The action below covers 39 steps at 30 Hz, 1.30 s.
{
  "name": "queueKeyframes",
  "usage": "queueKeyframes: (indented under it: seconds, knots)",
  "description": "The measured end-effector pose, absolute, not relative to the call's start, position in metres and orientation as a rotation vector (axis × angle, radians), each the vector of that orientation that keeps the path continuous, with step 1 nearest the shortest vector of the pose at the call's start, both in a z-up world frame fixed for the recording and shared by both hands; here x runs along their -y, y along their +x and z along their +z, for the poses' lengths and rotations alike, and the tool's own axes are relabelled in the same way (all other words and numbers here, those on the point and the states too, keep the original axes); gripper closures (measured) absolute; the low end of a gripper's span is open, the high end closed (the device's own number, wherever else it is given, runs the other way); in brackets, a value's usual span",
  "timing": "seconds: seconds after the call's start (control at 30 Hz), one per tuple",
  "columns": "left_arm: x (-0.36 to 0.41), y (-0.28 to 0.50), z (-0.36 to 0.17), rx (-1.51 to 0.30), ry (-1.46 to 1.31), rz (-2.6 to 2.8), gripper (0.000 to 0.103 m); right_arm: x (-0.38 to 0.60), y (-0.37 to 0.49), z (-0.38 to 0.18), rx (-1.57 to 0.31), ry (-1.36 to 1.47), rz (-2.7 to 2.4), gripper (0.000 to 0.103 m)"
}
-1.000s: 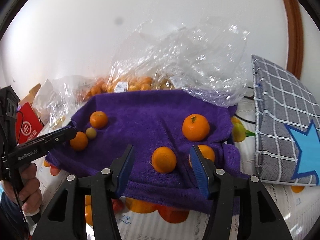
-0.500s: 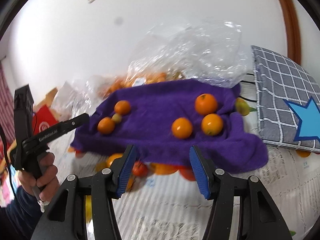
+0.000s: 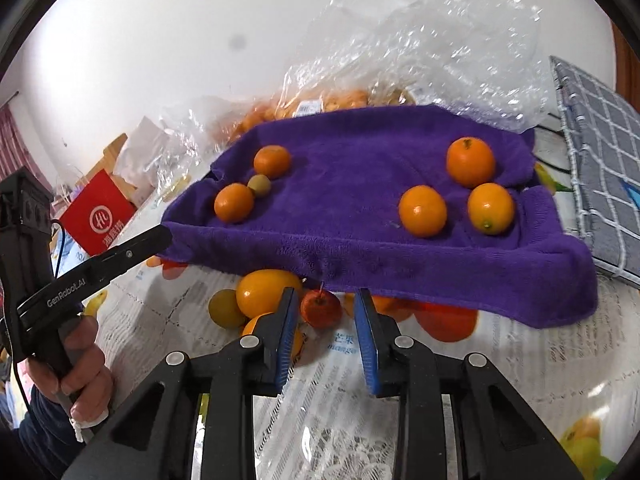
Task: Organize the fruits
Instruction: 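Grasp the red apple with the right tool while the left tool grasps a yellow-green fruit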
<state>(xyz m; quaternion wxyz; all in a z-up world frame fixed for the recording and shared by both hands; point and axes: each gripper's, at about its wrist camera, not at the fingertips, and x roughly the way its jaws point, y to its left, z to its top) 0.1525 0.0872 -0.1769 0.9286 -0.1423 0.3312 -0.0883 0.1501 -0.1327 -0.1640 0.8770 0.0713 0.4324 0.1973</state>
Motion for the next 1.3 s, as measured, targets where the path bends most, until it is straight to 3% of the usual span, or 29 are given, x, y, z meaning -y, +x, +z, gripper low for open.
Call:
queueKeyframes:
  seconds: [0.1,0.2,0.5,0.67,0.77,0.87,0.93,1.3]
  knots:
    - [-0.084,0.153,-0.177,-0.684,-0.280,-0.195,0.060,0.129,0.157,-0.167,-0.923,0.144,0.411,0.073]
    - [-0.083,0.157,-0.180,-0.705,-0.286,-0.203,0.060,0.133,0.161,-0.171,-0.938,0.179,0.413,0.081]
    - [-0.082,0.156,-0.180,-0.708,-0.282,-0.204,0.060,0.171,0.140,-0.160,-0.846,0.189,0.256,0.081]
    - [-0.082,0.157,-0.180,-0.714,-0.283,-0.206,0.060,0.175,0.136,-0.170,-0.892,0.168,0.237,0.080]
    - [-0.077,0.155,-0.179,-0.714,-0.263,-0.223,0.060,0.172,0.137,-0.172,-0.906,0.149,0.218,0.072]
    - [-0.077,0.155,-0.179,-0.714,-0.261,-0.223,0.060,0.171,0.139,-0.174,-0.916,0.128,0.193,0.072]
    - [-0.076,0.155,-0.179,-0.711,-0.265,-0.236,0.060,0.172,0.139,-0.174,-0.914,0.131,0.190,0.080]
    - [-0.065,0.140,-0.178,-0.707,-0.236,-0.329,0.067,0.188,0.116,-0.156,-0.807,0.082,0.113,0.080]
